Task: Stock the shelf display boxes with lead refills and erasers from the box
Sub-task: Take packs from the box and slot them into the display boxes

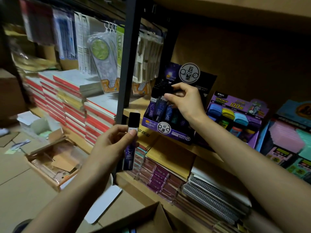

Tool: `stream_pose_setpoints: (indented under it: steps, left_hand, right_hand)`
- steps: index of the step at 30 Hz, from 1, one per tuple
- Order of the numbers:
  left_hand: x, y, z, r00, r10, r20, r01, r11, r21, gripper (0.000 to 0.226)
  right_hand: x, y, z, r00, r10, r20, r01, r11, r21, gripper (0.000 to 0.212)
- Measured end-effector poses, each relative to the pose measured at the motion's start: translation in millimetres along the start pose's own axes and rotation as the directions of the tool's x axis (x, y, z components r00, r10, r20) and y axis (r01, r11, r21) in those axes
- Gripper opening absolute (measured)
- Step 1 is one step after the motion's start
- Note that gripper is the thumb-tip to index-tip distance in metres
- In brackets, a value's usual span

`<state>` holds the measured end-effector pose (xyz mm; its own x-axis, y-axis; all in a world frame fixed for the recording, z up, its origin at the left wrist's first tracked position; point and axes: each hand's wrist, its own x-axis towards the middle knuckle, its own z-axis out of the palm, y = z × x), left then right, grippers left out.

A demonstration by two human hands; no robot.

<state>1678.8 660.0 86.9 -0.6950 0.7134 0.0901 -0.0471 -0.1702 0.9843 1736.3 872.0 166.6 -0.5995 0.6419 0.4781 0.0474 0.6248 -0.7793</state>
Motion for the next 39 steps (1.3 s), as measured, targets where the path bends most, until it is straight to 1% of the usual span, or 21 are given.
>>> stream_pose_setpoints:
  steps: [2,8,10,13,16,20,22,23,25,26,27,28,29,30,31,32,33,36,38,39]
  left_hand:
    - [1,0,0,1.000,-0.006,-0.004,0.006,1.000,-0.005,0.031]
    - [2,1,-1,1.000,0.007,-0.007,-0.007,1.000,-0.009,0.036]
    - [3,1,-1,1.000,0.007,-0.014,-0.007,1.000,-0.011,0.037]
    - [5,0,-1,1.000,0.007,-0.005,-0.007,1.000,-0.010,0.036]
    - [6,-2,-1,1.000,0.007,0.001,-0.007,1.000,-0.003,0.035]
    - [7,-3,1,1.000,0.020,0.003,-0.020,1.000,-0.001,0.036]
    - [7,-2,2,1.000,0.026,0.006,-0.026,1.000,0.006,0.041]
    - [7,-2,3,1.000,0.030,0.009,-0.030,0.999,0.012,0.042]
    - [6,-1,5,0.999,0.036,0.013,-0.036,0.999,0.025,0.042]
    - [5,-1,6,0.999,0.038,0.017,-0.038,0.999,0.030,0.041]
    - [3,-1,7,0.999,0.039,0.021,-0.040,0.999,0.036,0.041]
    - [2,0,9,0.999,0.041,0.026,-0.042,0.998,0.045,0.041]
    - [2,0,11,0.999,0.043,0.032,-0.045,0.997,0.058,0.041]
    - [2,1,13,0.998,0.046,0.038,-0.049,0.996,0.079,0.040]
    - [2,1,15,0.998,0.050,0.046,-0.054,0.993,0.105,0.038]
    - [2,2,17,0.997,0.054,0.056,-0.061,0.990,0.129,0.036]
    - [3,2,19,0.996,0.061,0.071,-0.071,0.987,0.146,0.032]
    - [8,6,25,0.980,0.088,0.181,-0.123,0.974,0.192,0.023]
    - [20,14,29,0.956,0.101,0.276,-0.168,0.959,0.229,0.024]
    - [31,19,31,0.948,0.118,0.297,-0.196,0.948,0.250,0.030]
  right_hand:
    - [0,1,3,1.000,0.014,-0.004,-0.014,1.000,0.000,0.019]
    - [6,3,2,0.996,-0.024,-0.081,0.023,1.000,-0.013,0.022]
    - [8,5,4,0.997,-0.020,-0.076,0.017,0.999,-0.048,0.018]
    - [7,8,7,0.997,-0.015,-0.069,0.007,0.994,-0.112,0.024]
    - [5,12,12,0.998,-0.042,-0.052,0.030,0.980,-0.198,0.023]
    - [8,15,19,0.998,0.039,-0.052,-0.050,0.971,-0.232,0.024]
    - [11,9,19,0.999,0.035,-0.032,-0.044,0.937,-0.345,0.021]
    - [12,4,17,0.999,0.040,-0.005,-0.038,0.901,-0.433,0.025]
    - [8,-6,12,0.992,0.094,0.080,-0.023,0.779,-0.626,0.033]
    - [2,-11,9,0.989,0.108,0.103,-0.008,0.726,-0.688,0.035]
    - [-7,-16,6,0.987,0.100,0.128,0.017,0.720,-0.694,0.035]
    - [-18,-20,3,0.984,0.082,0.158,0.031,0.797,-0.604,0.034]
    - [-33,-25,1,0.976,0.086,0.202,0.007,0.906,-0.423,0.033]
    - [-50,-31,0,0.958,0.112,0.265,-0.056,0.976,-0.209,0.030]
    - [-64,-34,0,0.934,0.130,0.334,-0.126,0.991,-0.032,0.025]
    - [-77,-34,0,0.918,0.136,0.373,-0.168,0.984,0.056,0.016]
    - [-88,-32,1,0.920,0.134,0.369,-0.178,0.980,0.088,0.010]
    - [-97,-27,-3,0.962,0.128,0.242,-0.166,0.975,0.146,0.014]
    - [-88,-26,-13,0.967,0.140,0.213,-0.190,0.954,0.233,0.014]
    - [-81,-26,-20,0.973,0.137,0.188,-0.183,0.949,0.256,0.015]
